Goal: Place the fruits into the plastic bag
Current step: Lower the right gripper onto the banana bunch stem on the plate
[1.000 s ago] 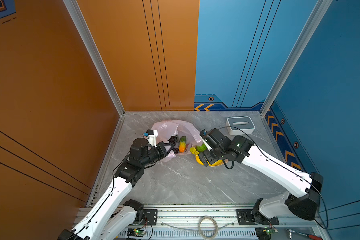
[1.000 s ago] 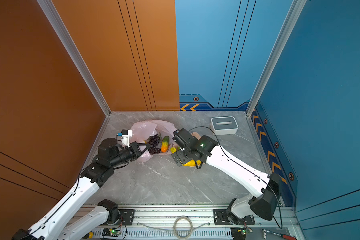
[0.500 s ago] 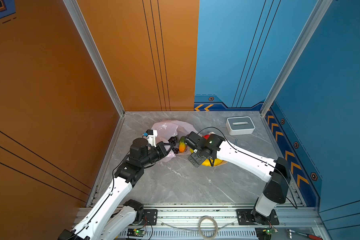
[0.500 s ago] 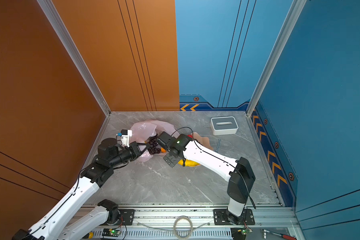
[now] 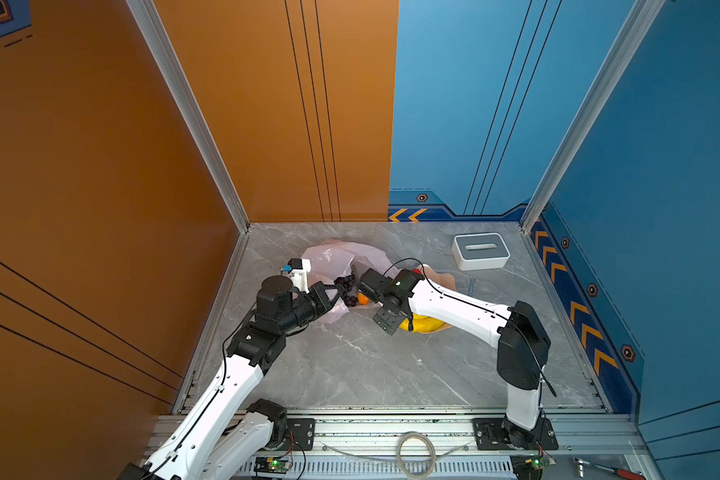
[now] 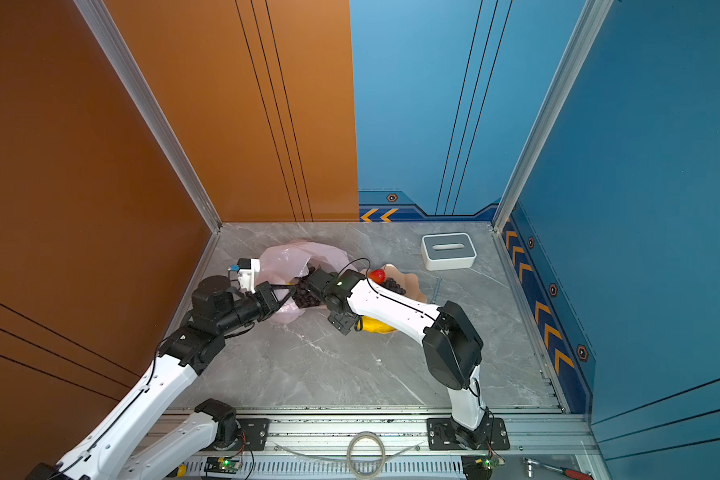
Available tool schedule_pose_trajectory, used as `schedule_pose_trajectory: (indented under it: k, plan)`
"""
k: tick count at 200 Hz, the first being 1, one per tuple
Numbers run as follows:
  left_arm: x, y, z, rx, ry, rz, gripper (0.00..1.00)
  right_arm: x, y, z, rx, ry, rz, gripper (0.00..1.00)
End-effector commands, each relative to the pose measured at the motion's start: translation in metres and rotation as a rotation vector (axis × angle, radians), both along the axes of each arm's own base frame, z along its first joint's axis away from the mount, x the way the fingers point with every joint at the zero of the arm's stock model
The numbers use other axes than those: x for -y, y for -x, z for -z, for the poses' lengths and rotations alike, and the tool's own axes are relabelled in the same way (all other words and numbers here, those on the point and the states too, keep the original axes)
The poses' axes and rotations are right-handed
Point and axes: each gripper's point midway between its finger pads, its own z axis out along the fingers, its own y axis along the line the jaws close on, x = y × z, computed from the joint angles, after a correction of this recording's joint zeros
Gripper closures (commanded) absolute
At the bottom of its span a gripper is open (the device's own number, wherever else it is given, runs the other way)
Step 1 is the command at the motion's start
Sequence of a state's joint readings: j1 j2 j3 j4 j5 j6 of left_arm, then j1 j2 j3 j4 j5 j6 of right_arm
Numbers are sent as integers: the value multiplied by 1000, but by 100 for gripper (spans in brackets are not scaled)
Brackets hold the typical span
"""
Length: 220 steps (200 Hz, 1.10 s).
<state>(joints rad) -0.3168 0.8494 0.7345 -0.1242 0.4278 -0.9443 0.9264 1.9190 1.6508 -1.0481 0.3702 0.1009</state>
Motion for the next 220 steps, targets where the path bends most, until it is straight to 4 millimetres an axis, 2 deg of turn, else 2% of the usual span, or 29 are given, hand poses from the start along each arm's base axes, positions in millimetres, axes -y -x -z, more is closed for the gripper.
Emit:
schedule_pose_trajectory:
  k: [1,90,118,168,190,220]
  plan:
    - [-2,4,4,-10,7,3,100,17,-5,7,6,79,17,8]
    - [-3,3,4,-11,12,-1,100,30,-9,27,-46,104,42,24]
    - [-3,3,4,-12,12,0,100,28,-6,30,-67,90,39,20]
    - [-3,3,3,-10,16,0,100,29,-5,33,-79,91,45,20]
    - [-3,4,2,-9,15,-1,100,29,-4,36,-83,95,45,16]
    - [-4,4,1,-6,16,-2,100,28,-5,36,-82,95,46,19]
